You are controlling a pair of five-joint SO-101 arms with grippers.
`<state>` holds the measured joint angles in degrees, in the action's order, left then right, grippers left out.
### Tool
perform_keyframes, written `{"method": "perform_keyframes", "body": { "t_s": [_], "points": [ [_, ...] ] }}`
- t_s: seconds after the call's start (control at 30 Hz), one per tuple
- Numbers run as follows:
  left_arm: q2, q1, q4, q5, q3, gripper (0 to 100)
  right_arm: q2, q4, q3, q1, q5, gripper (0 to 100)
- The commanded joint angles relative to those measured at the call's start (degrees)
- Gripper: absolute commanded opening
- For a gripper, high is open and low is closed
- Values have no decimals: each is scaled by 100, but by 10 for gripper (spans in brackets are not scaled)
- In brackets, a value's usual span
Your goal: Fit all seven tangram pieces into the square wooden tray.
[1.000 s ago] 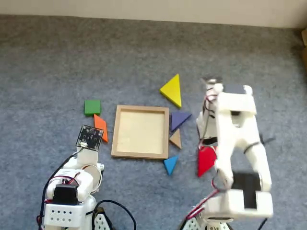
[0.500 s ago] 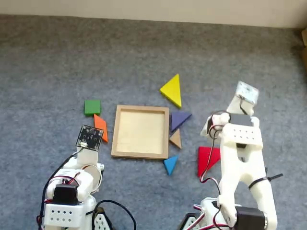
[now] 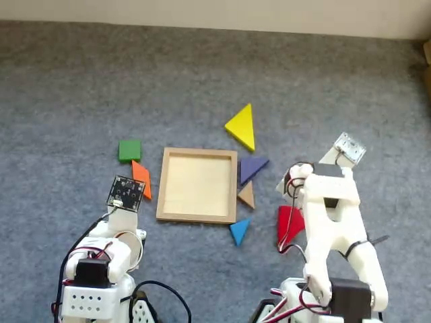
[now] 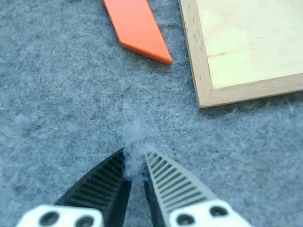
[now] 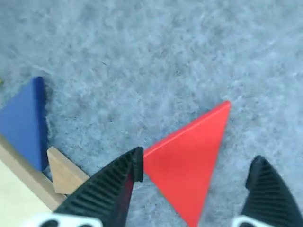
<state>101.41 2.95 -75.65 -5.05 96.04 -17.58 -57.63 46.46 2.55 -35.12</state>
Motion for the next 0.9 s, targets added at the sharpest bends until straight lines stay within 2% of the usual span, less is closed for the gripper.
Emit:
{"method": "perform_keyframes", "body": {
  "t_s": [0.0,0.17,0.5,0.87],
  "points": [
    [286,48,-35,-44,110,7,110,110,-40,295,-220,364],
    [286,48,-35,-44,110,7,549,154,-57,585,-281,365],
    [286,48,-35,-44,110,7,1305,198,-462,567,-422,365],
    [286,48,-35,-44,110,7,1429,198,-892,541,-431,365]
  ]
}}
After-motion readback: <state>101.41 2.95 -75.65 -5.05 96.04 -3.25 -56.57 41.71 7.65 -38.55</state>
